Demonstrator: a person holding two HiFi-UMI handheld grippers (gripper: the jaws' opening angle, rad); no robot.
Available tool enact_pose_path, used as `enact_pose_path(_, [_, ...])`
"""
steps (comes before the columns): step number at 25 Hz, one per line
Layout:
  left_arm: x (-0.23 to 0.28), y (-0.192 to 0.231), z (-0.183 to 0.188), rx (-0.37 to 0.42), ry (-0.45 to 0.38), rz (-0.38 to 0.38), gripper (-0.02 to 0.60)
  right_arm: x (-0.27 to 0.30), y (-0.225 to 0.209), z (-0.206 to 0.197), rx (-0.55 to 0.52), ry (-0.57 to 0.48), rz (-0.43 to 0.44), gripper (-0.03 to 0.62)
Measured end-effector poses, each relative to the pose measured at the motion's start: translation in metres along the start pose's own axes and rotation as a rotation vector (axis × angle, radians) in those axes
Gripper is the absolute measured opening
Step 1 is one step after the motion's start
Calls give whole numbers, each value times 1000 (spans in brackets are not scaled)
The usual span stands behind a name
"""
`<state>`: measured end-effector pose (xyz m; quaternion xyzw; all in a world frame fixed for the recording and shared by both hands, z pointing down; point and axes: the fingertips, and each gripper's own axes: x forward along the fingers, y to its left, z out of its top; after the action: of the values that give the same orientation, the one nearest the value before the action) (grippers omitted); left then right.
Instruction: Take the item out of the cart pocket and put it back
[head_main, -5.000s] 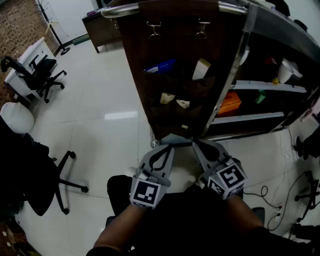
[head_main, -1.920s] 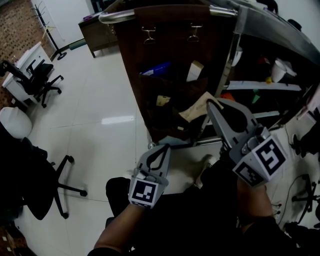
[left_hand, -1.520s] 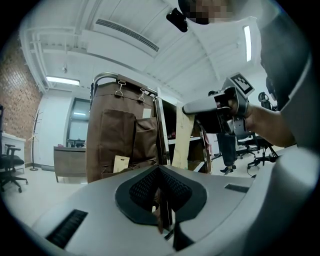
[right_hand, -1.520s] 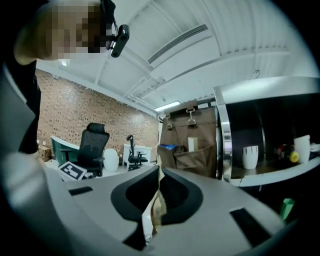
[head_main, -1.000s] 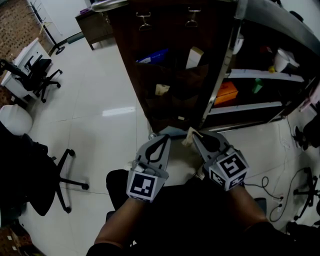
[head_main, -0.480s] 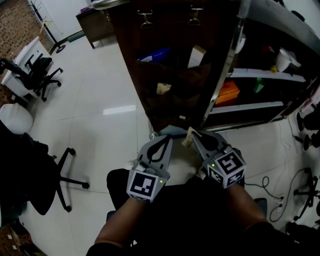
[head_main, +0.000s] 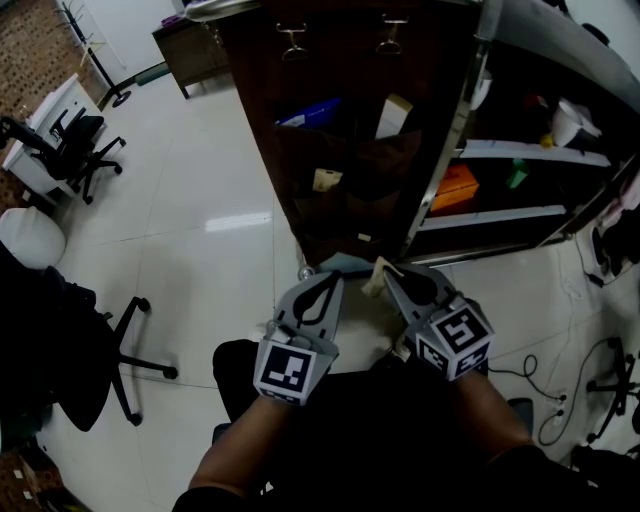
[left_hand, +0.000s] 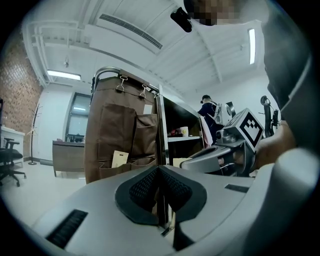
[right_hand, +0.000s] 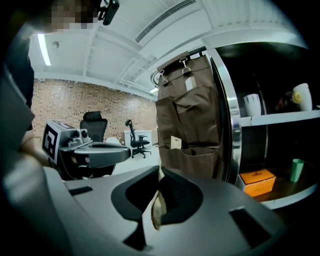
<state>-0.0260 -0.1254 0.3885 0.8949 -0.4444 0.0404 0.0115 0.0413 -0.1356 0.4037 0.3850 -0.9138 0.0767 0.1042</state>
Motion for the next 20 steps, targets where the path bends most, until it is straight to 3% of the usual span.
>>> enact_pose_path(20, [-1,0,2,16,-15,10,0,-1,0,1,-14,2,4,20])
